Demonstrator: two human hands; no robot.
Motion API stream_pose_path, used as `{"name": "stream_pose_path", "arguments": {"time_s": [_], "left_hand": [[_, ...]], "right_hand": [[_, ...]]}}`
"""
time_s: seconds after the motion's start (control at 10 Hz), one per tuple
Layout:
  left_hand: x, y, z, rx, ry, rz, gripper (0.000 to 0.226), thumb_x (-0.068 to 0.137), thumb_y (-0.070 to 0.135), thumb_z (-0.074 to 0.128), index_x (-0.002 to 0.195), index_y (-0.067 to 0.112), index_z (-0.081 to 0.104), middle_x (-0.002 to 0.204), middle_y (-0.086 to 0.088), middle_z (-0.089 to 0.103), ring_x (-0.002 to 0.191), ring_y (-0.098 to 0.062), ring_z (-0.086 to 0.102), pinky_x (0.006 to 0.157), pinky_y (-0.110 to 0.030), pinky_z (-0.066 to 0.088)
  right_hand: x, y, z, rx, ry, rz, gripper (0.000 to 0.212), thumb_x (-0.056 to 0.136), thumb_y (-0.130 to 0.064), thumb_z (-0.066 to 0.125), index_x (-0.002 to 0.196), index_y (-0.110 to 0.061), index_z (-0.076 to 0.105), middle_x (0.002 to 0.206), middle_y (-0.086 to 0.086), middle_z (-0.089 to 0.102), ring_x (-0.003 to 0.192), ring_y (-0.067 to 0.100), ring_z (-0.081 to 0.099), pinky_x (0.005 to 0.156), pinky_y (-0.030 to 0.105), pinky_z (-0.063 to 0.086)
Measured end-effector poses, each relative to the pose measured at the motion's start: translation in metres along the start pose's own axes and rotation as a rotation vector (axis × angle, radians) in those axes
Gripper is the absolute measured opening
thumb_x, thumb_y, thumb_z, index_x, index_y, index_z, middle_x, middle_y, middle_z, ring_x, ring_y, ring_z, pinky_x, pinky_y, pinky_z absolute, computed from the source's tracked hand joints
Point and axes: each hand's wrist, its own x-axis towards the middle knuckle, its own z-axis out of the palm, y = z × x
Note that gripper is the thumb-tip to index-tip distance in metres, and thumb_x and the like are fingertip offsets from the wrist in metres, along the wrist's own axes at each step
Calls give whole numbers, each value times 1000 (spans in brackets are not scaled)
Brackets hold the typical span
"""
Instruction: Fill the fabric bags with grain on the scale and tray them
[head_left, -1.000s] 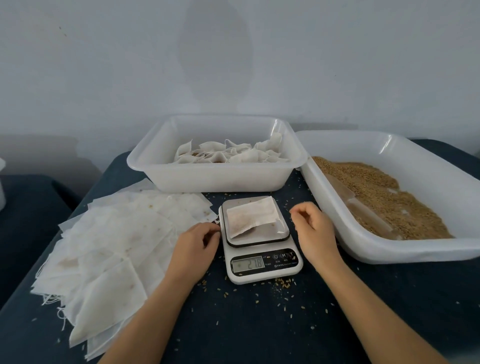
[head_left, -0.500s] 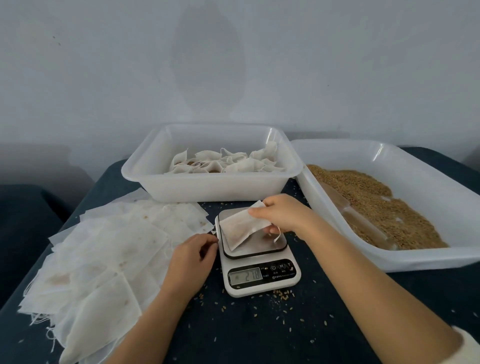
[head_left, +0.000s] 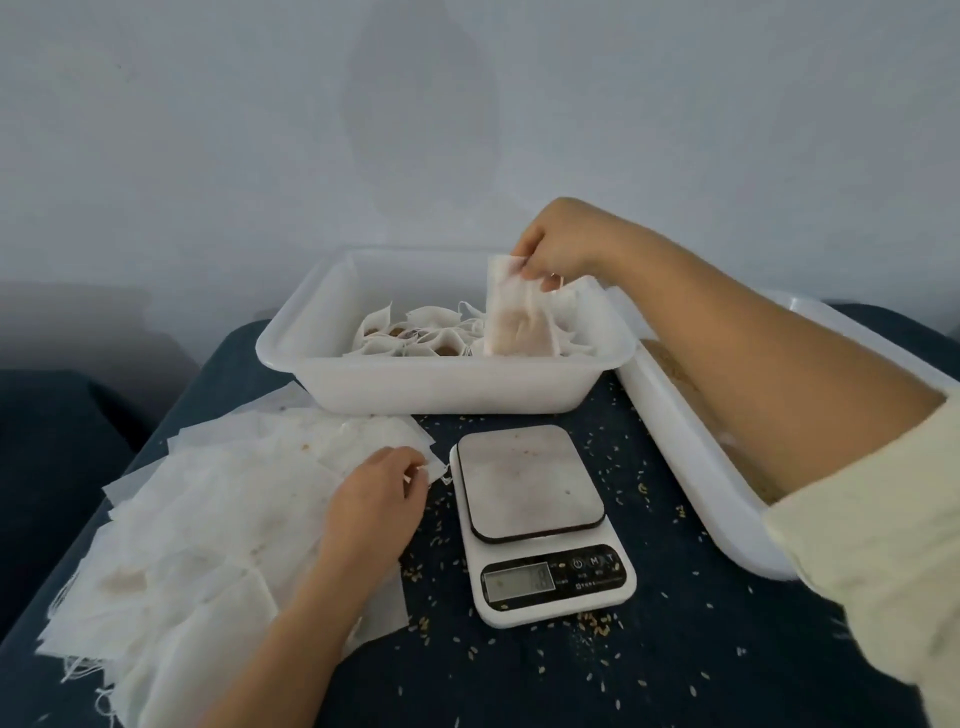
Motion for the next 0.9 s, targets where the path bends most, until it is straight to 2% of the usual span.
{"name": "stream_pose_path", "arguments": {"time_s": [0.1,0.2,0.3,0.4,0.5,0.6,0.7,0.8,0.9], "left_hand": [[2,-2,2,4,-7,-16,20,94,31,47,107,26,61,102,11,60,85,-6,52,73,-21,43],[-1,-4,5,34,17,20,22,94,33,47,110,29,61,103,14,61,86,-2,49,72,-17,41],[-3,-5,7,40,24,37,21,94,33,48,109,30,62,100,18,60,82,2,43,67,-12,32],[2,-3,7,24,35,43,14,88,28,59,98,26,68,90,16,63,78,-2,50,66,-15,38],[3,-2,9,33,50,72,15,66,15,81,76,22,71,70,12,64,62,-10,58,51,-23,45],[4,-2,9,40,59,91,18,64,15,82,73,23,69,67,13,62,59,-9,58,49,-22,45],[5,-4,12,85,66,37,8,86,29,60,90,28,67,83,15,62,76,-5,54,62,-18,40],[2,-2,12,79,75,43,11,88,28,56,90,25,67,83,12,61,76,-10,53,62,-22,40],[3,-2,13,76,67,27,15,91,30,51,95,26,65,89,12,61,82,-11,53,67,-24,42]], "right_hand": [[38,8,-5,155,55,36,21,89,5,56,102,-7,67,88,5,62,65,14,61,60,17,54],[80,18,0,120,139,47,24,88,4,56,109,0,68,100,13,69,84,21,66,81,29,54],[116,29,16,-69,198,17,29,89,0,53,113,-5,69,120,11,66,112,26,61,93,28,48],[143,43,42,-186,242,-16,32,93,-1,48,118,-5,68,128,12,62,120,28,55,100,29,41],[153,59,72,-223,183,-2,35,90,4,46,119,0,65,126,17,62,118,30,56,97,32,44],[151,66,95,-302,48,23,24,87,7,45,91,1,69,90,17,62,87,27,58,68,27,46],[145,69,98,-333,-8,40,22,87,5,43,81,-4,63,81,13,54,77,22,50,66,24,37],[137,72,86,-346,-24,38,22,89,0,49,100,5,67,102,18,66,98,27,61,86,29,49],[129,60,69,-371,-1,46,30,93,-6,47,116,2,66,123,17,63,116,31,57,99,38,44]]}}
